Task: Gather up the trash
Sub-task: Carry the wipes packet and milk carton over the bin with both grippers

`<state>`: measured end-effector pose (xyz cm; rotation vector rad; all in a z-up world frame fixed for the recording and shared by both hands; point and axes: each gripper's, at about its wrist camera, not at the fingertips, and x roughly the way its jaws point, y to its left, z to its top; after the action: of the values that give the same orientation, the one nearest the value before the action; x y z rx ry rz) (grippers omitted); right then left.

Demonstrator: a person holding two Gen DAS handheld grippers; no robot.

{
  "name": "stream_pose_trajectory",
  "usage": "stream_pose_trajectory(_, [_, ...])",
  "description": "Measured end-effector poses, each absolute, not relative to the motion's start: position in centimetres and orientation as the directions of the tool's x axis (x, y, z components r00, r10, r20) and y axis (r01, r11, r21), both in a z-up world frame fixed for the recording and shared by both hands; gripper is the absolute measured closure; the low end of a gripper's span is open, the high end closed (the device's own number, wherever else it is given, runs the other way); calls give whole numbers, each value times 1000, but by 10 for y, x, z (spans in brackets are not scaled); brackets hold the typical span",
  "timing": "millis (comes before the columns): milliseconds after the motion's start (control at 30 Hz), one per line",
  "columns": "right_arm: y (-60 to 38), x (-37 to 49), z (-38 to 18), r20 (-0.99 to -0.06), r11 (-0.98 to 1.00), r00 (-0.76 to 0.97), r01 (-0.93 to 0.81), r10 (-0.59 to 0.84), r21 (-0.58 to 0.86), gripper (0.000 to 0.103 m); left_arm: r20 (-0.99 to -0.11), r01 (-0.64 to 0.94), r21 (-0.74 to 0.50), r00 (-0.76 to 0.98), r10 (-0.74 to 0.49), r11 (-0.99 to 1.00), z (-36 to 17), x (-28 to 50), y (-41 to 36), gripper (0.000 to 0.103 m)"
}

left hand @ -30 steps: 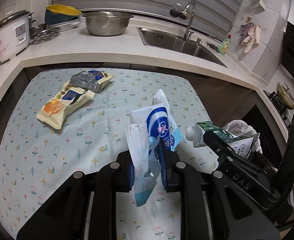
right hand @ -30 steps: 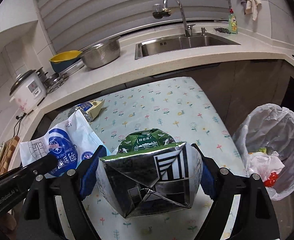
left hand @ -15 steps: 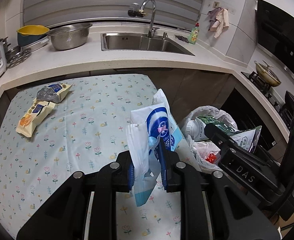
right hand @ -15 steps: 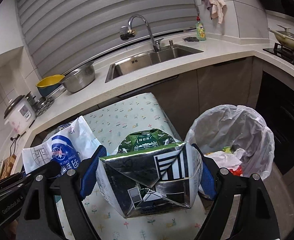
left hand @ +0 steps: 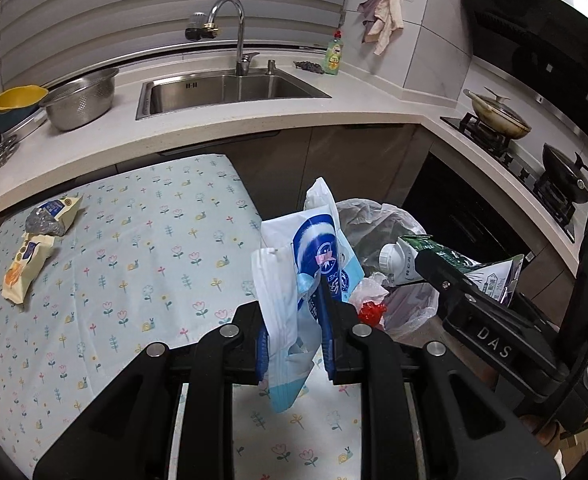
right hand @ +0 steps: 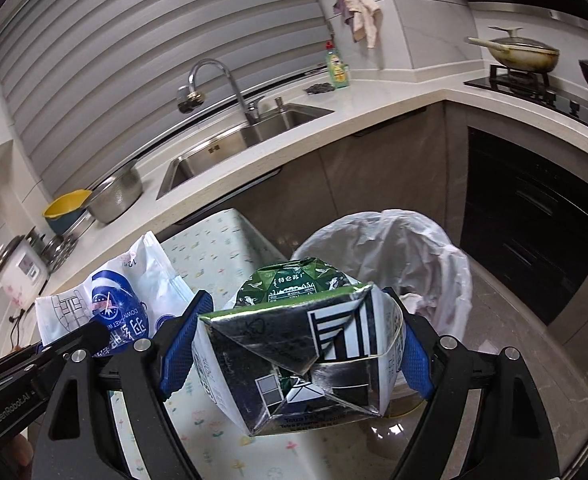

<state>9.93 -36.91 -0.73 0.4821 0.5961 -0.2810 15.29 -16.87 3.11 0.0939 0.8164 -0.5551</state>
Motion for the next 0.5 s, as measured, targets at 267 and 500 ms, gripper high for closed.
stream_pose_trajectory(267, [-414,84,-18,-611,813,773,461,-171,356,23,-739,576,-116,494,-458,809,15,160,-225,82])
stream_pose_trajectory(500, [-440,86,-31,-629,783,751,509,-201,357,23,-755,601,-121,461,-467,790,1,179,-260,77])
